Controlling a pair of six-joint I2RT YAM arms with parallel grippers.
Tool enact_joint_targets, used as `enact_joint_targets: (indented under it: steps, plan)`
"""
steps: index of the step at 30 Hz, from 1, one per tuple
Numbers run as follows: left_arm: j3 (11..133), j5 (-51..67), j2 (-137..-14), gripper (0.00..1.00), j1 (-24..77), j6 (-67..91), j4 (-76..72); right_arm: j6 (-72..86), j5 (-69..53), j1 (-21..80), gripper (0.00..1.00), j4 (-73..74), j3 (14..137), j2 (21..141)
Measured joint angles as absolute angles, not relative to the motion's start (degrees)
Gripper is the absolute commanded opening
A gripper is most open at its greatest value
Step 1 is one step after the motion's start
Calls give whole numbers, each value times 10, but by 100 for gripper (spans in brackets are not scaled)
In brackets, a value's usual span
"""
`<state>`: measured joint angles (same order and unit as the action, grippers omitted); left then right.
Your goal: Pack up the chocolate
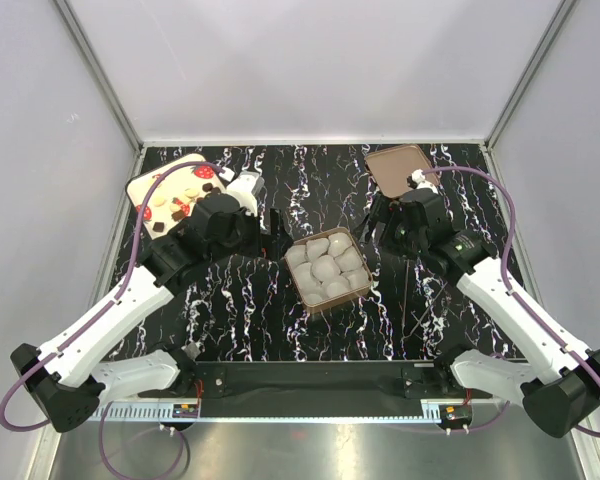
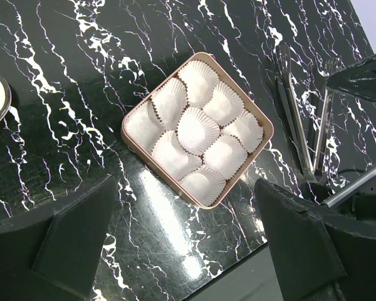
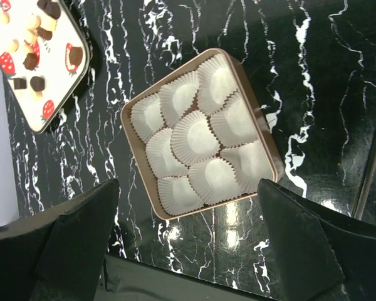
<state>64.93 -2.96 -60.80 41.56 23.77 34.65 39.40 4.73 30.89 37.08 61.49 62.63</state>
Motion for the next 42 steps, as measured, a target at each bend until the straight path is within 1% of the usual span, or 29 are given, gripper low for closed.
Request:
enact_joint_targets:
  steps: [7,12,15,18,19,22,23,25,29,31,38,42]
  plan:
    - [649,-28,-603,99,416,236,352,401,84,309,100,412,640,638]
    - [649,-28,-589,99,416,235,363,402,131,305,100,469,702,692]
    - [649,-27,-576,99,416,235,366,404,146,271,98,503,726,737]
    - [648,-25,-559,99,416,235,366,409,152,203,93,530,723,778]
    - [648,-23,-553,99,416,235,366,411,153,179,87,536,715,786]
    - [645,-21,-537,99,416,233,366,423,157,121,80,552,678,785]
    - [642,-20,-531,99,416,231,366,428,158,104,76,557,665,782]
    - [635,-18,-520,99,416,228,366,439,161,69,75,565,638,775]
    - [624,-17,-506,99,416,226,367,455,152,-10,67,561,584,756]
    - [622,-16,-506,99,416,225,367,461,149,-42,65,552,563,754]
    - [622,-15,-500,99,416,225,368,474,143,-75,61,510,514,764]
    - [622,-15,-496,99,416,225,368,477,132,-82,57,458,479,775]
